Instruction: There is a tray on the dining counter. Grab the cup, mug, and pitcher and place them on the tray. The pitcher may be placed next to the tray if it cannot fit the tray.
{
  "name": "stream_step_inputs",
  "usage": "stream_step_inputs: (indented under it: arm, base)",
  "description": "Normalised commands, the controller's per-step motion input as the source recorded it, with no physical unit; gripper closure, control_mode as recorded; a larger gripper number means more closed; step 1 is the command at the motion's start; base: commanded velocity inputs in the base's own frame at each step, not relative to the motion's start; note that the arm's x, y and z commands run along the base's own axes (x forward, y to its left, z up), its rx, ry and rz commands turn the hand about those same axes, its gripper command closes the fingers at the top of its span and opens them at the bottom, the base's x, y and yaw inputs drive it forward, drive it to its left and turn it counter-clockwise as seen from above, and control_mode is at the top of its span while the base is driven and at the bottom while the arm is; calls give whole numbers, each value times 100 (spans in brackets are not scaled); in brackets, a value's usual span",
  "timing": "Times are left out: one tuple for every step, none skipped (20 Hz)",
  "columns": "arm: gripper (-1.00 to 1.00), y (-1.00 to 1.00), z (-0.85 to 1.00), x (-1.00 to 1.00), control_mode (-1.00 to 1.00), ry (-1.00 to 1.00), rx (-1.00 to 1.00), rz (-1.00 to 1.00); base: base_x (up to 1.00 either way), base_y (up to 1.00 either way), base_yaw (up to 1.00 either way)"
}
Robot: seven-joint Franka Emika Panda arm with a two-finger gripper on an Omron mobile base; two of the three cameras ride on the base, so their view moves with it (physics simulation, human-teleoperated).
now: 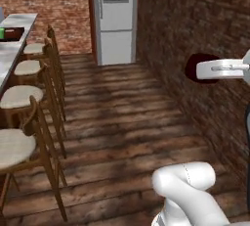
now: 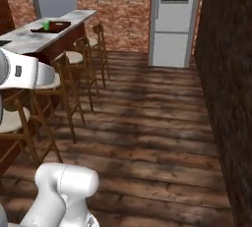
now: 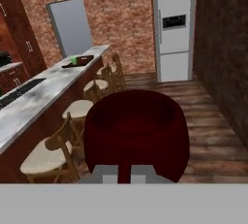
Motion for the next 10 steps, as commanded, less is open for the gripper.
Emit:
stream_step_inputs:
  arm:
    - [100, 0, 0, 0, 100, 0, 0, 0]
    - [100, 0, 0, 0, 100, 0, 0, 0]
    - [100, 0, 0, 0, 100, 0, 0, 0]
    - [100, 0, 0, 0, 100, 0, 0, 0]
    - [100, 0, 0, 0, 100, 0, 0, 0]
    - [100, 0, 0, 0, 100, 0, 0, 0]
    - [100, 0, 0, 0, 100, 0, 0, 0]
    - [100, 0, 0, 0, 100, 0, 0, 0]
    - [100, 0, 0, 0, 100, 0, 0, 0]
    - [100, 0, 0, 0, 100, 0, 0, 0]
  base:
    - [100, -67, 54]
    - [100, -63, 53]
    - [100, -63, 52]
    - [100, -61, 52]
    - [100, -56, 52]
    - [100, -58, 52]
    - [100, -57, 52]
    - [100, -56, 52]
    - [100, -51, 52]
    - [100, -50, 51]
